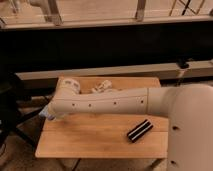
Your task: Place the white sponge in the ceramic bowl
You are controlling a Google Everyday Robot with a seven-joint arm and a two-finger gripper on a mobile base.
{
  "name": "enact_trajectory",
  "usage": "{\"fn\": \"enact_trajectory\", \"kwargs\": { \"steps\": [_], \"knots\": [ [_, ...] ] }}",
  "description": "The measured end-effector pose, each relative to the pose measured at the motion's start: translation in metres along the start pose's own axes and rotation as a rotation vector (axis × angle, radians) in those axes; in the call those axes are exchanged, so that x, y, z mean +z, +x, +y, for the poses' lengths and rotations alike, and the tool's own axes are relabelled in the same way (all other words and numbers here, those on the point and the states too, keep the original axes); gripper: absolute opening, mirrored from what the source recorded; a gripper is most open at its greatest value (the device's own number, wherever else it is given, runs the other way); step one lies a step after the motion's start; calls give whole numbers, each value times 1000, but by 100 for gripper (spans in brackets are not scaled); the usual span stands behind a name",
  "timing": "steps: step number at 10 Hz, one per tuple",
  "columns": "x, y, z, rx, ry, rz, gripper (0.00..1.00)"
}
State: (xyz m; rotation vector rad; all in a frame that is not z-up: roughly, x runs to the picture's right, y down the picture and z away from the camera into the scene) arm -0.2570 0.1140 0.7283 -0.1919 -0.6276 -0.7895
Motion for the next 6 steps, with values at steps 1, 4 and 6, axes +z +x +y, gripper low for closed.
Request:
{"fn": "enact_trajectory", "kwargs": {
  "steps": [1, 4, 6],
  "knots": [
    [1, 10, -3, 16, 0, 12, 0],
    [6, 40, -10, 59, -8, 42, 0],
    [7, 56, -10, 81, -16, 59, 0]
  ]
}}
